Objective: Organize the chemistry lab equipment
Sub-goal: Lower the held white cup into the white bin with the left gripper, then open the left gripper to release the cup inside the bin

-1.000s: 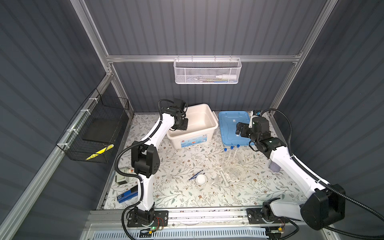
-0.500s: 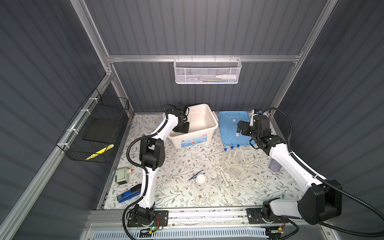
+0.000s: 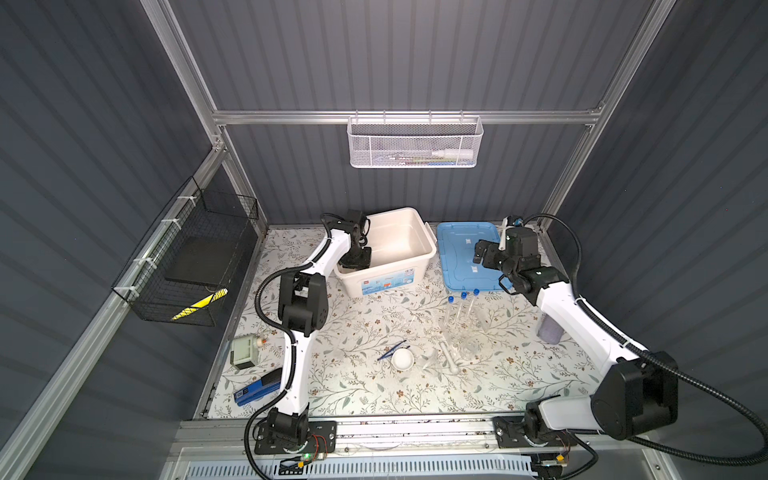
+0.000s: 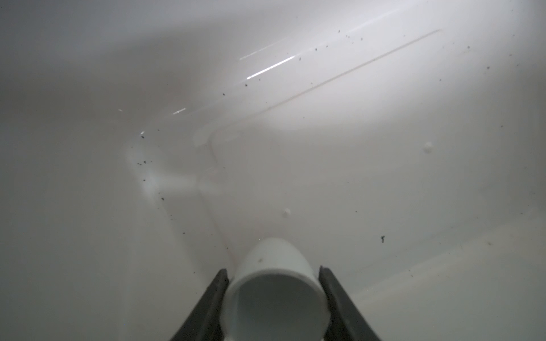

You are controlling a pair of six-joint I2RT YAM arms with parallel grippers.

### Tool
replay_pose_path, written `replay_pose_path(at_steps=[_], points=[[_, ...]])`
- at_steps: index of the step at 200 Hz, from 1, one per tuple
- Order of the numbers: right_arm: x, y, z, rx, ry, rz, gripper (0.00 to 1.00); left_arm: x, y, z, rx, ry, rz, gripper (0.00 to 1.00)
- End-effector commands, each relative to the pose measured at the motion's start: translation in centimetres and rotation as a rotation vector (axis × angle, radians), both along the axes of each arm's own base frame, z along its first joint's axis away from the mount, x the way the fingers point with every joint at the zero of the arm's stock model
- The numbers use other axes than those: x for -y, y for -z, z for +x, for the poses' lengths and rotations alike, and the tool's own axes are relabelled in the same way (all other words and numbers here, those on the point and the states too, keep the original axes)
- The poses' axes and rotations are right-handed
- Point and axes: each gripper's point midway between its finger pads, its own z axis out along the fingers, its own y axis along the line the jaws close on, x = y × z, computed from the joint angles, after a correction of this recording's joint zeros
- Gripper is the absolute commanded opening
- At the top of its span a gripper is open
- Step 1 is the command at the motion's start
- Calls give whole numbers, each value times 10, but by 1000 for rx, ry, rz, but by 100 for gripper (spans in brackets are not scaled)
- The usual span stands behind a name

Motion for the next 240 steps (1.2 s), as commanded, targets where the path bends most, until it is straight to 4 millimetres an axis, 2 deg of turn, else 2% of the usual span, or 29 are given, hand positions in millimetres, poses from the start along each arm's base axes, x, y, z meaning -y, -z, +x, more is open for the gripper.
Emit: replay_pose_path(at_steps=[1, 15, 88, 119, 183, 240], points=[[0, -10, 5, 22, -1, 8, 99, 4, 13, -14, -69, 0, -17, 31], [1, -10, 5, 21, 1, 10, 99, 2, 17, -22, -108, 0, -14, 31], [7, -8, -4, 20, 20, 18, 99, 3, 32, -35, -167, 14, -15, 32], [9, -9, -9, 24, 28, 23, 99, 4, 32, -38, -181, 17, -27, 33], [15, -9, -23, 23, 52, 24, 99, 7, 25, -40, -171, 26, -46, 43], [21, -9, -42, 24, 63, 32, 99, 13, 9, -36, -134, 21, -84, 60]])
